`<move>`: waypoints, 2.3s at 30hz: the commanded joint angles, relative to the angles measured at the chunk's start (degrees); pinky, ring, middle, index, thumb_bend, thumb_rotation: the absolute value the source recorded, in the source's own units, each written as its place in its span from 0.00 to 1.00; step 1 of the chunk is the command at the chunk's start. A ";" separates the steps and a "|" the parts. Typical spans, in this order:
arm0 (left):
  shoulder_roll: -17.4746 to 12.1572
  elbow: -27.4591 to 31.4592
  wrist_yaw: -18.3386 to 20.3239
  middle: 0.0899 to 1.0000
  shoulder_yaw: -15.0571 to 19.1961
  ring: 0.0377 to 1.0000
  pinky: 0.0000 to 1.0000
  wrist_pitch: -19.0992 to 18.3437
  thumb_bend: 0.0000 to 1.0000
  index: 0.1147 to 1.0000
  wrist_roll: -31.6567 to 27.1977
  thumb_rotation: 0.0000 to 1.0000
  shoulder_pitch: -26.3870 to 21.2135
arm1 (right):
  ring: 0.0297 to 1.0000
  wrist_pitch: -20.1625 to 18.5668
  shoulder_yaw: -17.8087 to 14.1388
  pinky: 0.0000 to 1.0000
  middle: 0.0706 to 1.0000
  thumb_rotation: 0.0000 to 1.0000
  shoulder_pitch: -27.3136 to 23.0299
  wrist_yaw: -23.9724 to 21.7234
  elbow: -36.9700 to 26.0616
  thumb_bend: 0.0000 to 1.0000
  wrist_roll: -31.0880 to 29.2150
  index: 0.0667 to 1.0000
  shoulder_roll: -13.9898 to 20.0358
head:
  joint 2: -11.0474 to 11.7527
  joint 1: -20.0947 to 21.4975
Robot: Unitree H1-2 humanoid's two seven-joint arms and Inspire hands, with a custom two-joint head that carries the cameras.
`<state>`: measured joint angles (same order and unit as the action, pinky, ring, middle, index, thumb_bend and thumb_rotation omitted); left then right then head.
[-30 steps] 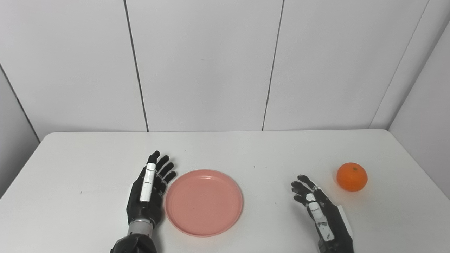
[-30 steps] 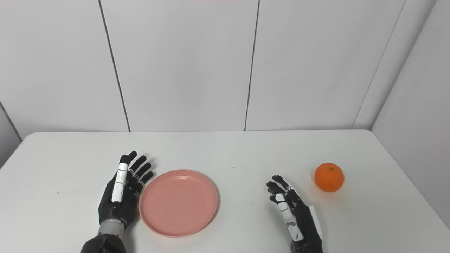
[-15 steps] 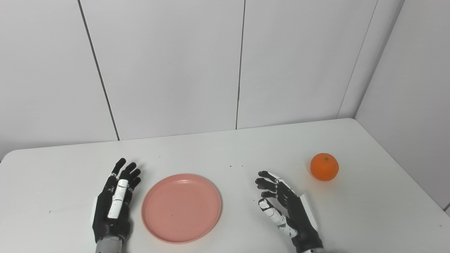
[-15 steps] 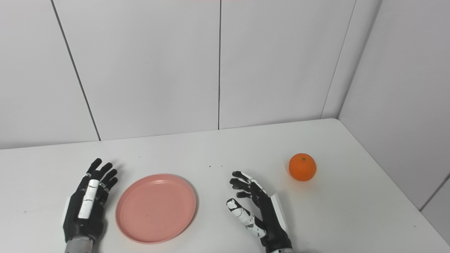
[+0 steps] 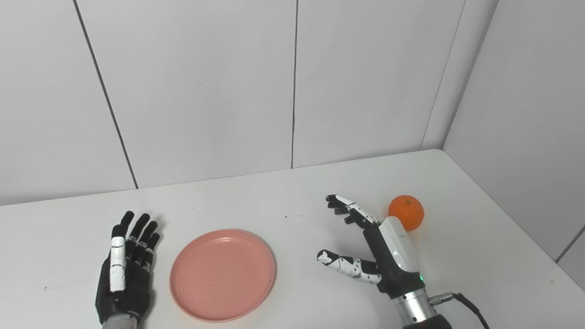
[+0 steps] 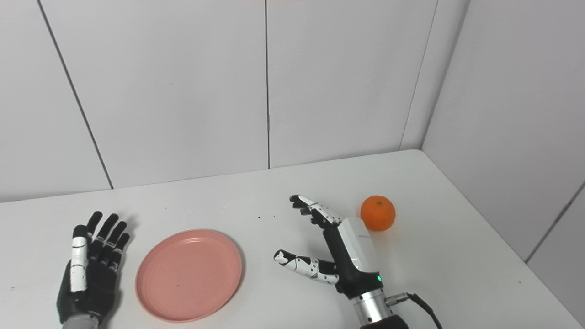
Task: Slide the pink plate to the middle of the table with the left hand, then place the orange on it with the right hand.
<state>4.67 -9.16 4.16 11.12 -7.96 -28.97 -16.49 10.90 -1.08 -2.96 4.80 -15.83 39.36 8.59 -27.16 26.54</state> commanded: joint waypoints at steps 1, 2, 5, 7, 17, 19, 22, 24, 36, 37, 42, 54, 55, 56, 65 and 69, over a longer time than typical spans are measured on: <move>0.48 0.30 -0.97 0.84 0.10 0.88 0.95 -2.51 0.65 0.87 -0.43 0.60 -0.13 | 0.70 -0.60 -1.17 0.61 0.75 0.89 -2.74 1.24 -2.46 0.81 2.05 0.78 2.09 | -0.05 -0.20; 0.50 0.58 -1.00 0.83 0.04 0.88 0.95 -2.71 0.65 0.87 -0.38 0.60 -0.02 | 0.70 -0.75 -1.43 0.61 0.75 0.89 -3.32 1.17 -2.64 0.80 2.99 0.78 2.86 | -0.05 -0.22; 0.43 1.07 -0.83 0.83 -0.38 0.87 0.96 -2.55 0.64 0.87 0.27 0.60 0.29 | 0.70 -1.57 -1.81 0.61 0.75 0.89 -4.90 0.62 -3.24 0.79 6.39 0.78 5.05 | 0.06 -0.22; 0.29 1.19 -0.83 0.83 -0.81 0.87 0.96 -2.17 0.64 0.87 1.09 0.60 0.44 | 0.70 -2.36 -1.97 0.62 0.76 0.88 -5.87 0.05 -3.46 0.78 7.69 0.78 6.37 | 0.13 -0.28; -0.01 1.96 -1.07 0.86 -1.23 0.89 0.98 -2.83 0.63 0.88 2.06 0.61 0.80 | 0.72 -4.13 -3.34 0.64 0.76 0.90 -10.39 -1.01 -0.49 0.80 12.79 0.79 12.32 | 0.30 -0.41; -0.09 2.07 -0.94 0.85 -1.36 0.88 0.98 -2.78 0.63 0.88 2.20 0.61 0.88 | 0.72 -4.65 -3.48 0.64 0.76 0.91 -11.42 -1.29 0.75 0.82 14.01 0.78 13.73 | 0.28 -0.40; 0.19 2.53 -1.28 0.85 -1.17 0.88 0.99 -3.35 0.63 0.87 1.82 0.60 0.94 | 0.72 -6.13 -3.54 0.64 0.76 0.93 -12.60 -1.89 2.57 0.84 15.90 0.78 15.62 | 0.22 -0.69; 0.31 2.67 -1.35 0.85 -1.16 0.88 0.99 -3.39 0.63 0.87 1.90 0.60 1.02 | 0.73 -6.96 -3.45 0.65 0.76 0.92 -13.03 -1.98 3.65 0.84 16.48 0.78 16.62 | 0.25 -0.84; -0.11 1.98 -0.73 0.86 -1.68 0.89 0.98 -2.36 0.62 0.89 2.84 0.62 1.01 | 0.75 -10.88 -2.77 0.72 0.76 0.88 -15.30 -2.97 14.73 0.87 17.00 0.76 23.27 | 0.37 -1.13; -0.12 1.84 -0.72 0.86 -1.71 0.89 0.98 -2.29 0.62 0.89 2.93 0.62 1.00 | 0.75 -10.89 -2.63 0.71 0.75 0.87 -15.38 -2.72 15.46 0.86 16.96 0.76 23.50 | 0.65 -1.23; -0.14 1.11 -0.43 0.85 -1.88 0.89 0.97 -1.69 0.61 0.90 3.51 0.64 0.94 | 0.78 -11.32 -1.69 0.77 0.78 0.88 -15.76 -1.31 20.62 0.86 17.03 0.76 24.56 | 1.17 -1.66; 0.05 1.38 -0.30 0.87 -2.05 0.89 0.97 -1.48 0.62 0.91 3.99 0.63 1.39 | 0.80 -12.02 0.24 0.79 0.81 0.90 -17.14 1.34 29.88 0.84 14.08 0.77 25.61 | 1.38 -2.19; 0.09 1.38 -0.28 0.86 -2.10 0.90 0.97 -1.41 0.62 0.91 4.02 0.63 1.45 | 0.80 -11.90 0.39 0.77 0.80 0.89 -17.29 1.62 30.41 0.84 13.80 0.77 25.69 | 1.37 -2.25; 0.11 1.36 -0.25 0.86 -2.17 0.90 0.97 -1.32 0.62 0.91 4.06 0.63 1.51 | 0.80 -11.87 0.53 0.77 0.80 0.89 -17.42 1.68 30.82 0.84 13.50 0.77 25.73 | 1.37 -2.27; -0.02 0.86 0.23 0.87 -2.66 0.91 0.98 -0.45 0.62 0.92 4.27 0.64 1.59 | 0.79 -12.50 2.09 0.76 0.79 0.87 -17.88 1.88 32.86 0.83 11.79 0.76 25.94 | 1.55 -2.64; -0.05 0.53 0.20 0.87 -2.67 0.91 0.98 -0.14 0.63 0.91 4.45 0.63 1.57 | 0.80 -13.05 2.58 0.77 0.80 0.86 -17.97 1.58 33.21 0.83 11.25 0.77 25.92 | 1.63 -2.82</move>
<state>4.71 -7.53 4.28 8.61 -7.88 -25.07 -15.31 -0.40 1.88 -18.57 4.98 18.12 51.06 32.43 -25.49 23.91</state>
